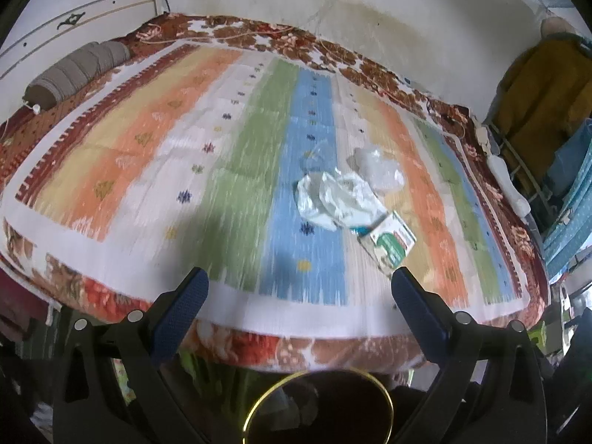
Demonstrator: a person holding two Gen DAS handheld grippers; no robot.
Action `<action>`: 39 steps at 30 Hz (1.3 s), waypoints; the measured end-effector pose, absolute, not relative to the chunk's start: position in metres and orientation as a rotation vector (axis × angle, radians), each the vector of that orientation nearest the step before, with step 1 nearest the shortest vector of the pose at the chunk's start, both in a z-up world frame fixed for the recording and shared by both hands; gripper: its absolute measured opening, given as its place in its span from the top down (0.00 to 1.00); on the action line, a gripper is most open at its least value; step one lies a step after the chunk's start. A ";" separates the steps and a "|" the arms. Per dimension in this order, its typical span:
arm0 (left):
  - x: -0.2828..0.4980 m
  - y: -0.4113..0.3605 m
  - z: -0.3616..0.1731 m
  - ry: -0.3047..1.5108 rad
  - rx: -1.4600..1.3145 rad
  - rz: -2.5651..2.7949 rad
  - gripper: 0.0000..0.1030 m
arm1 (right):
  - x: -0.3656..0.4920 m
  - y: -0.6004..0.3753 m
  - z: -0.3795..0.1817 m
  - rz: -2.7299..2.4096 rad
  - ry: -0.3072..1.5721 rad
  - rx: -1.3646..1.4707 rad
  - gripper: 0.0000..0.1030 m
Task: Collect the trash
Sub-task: 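Move both open tools from the bin back toward the trash on the bed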
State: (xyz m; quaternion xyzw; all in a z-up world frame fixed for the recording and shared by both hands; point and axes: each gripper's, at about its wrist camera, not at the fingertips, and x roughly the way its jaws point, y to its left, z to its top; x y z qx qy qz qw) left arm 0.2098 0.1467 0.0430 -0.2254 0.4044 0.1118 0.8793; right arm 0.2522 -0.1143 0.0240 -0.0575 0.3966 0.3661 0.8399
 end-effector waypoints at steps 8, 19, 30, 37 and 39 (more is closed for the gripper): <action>0.233 0.154 0.045 0.811 -0.504 0.187 0.06 | 0.275 -0.092 0.028 0.757 0.781 -0.197 0.09; 0.276 0.174 0.030 0.780 -0.465 0.112 0.06 | 0.308 -0.064 0.024 0.799 0.732 -0.239 0.09; 0.316 0.192 0.012 0.774 -0.490 0.002 0.06 | 0.334 -0.036 0.006 0.843 0.700 -0.275 0.09; 0.349 0.207 0.000 0.808 -0.548 -0.085 0.07 | 0.355 -0.027 -0.006 0.851 0.744 -0.237 0.09; 0.362 0.211 -0.005 0.818 -0.578 -0.124 0.07 | 0.360 -0.023 -0.010 0.853 0.744 -0.249 0.09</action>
